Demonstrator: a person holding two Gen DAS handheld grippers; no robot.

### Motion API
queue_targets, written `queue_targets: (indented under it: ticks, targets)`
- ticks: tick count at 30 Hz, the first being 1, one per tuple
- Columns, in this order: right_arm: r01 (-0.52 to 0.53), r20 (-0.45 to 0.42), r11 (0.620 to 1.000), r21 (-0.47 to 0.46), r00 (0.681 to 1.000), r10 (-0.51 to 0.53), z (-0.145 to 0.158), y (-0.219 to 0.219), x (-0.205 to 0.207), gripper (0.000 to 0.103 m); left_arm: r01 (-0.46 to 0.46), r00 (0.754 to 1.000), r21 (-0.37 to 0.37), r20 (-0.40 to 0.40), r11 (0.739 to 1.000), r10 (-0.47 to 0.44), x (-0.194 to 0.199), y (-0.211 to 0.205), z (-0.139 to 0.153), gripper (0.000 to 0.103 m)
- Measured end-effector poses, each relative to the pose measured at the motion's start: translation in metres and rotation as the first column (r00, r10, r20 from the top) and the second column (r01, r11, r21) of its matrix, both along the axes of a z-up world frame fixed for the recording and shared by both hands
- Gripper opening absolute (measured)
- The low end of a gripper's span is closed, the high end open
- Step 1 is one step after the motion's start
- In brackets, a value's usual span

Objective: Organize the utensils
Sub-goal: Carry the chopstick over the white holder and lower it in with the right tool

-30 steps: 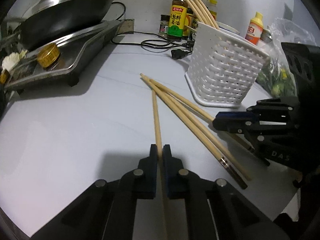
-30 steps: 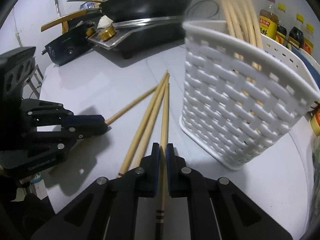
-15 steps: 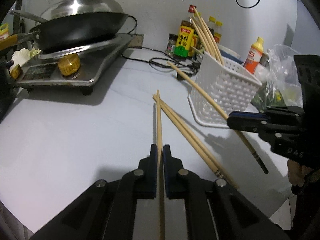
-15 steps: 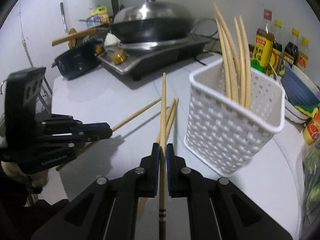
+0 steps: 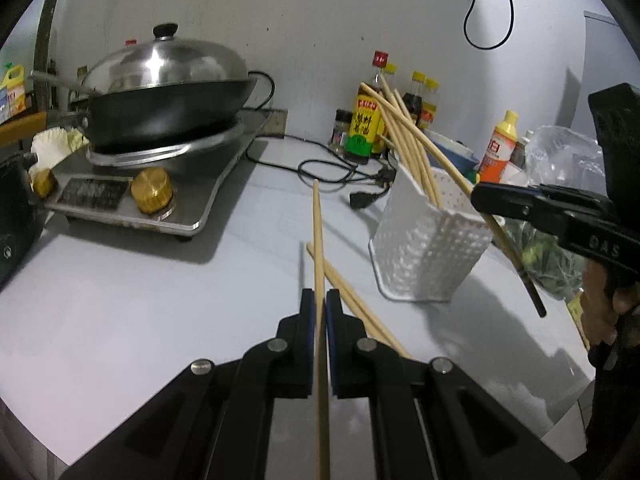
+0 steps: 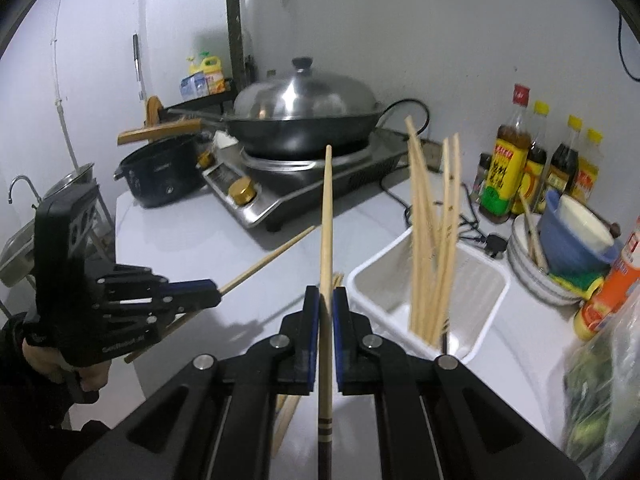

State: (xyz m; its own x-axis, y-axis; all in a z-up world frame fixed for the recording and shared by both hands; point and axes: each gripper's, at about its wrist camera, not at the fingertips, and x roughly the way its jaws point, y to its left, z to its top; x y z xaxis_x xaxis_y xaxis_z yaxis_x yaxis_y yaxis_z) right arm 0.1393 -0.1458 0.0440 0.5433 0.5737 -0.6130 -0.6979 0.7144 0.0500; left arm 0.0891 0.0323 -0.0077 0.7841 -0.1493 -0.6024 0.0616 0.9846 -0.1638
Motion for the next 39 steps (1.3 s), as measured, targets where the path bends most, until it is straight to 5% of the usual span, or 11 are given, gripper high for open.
queue_targets:
  ticks: [12, 26, 39]
  targets:
    - [0.051, 0.060, 0.998, 0.033, 0.997, -0.053, 0.030, -0.014, 0.044, 0.006, -0.003, 0.996, 0.022, 0.084, 1.000, 0.001, 0.008, -0.001, 0.033, 0.005]
    - [0.092, 0.085, 0.995, 0.045, 0.992, -0.095, 0.048, -0.008, 0.098, 0.006, -0.024, 0.994, -0.010, 0.107, 1.000, 0.025, 0.015, 0.019, 0.038, 0.005]
    - [0.105, 0.026, 0.994, -0.014, 0.994, -0.105, 0.011, 0.018, 0.115, 0.006, -0.050, 0.994, -0.020, 0.095, 0.999, 0.051, 0.021, 0.027, 0.031, 0.005]
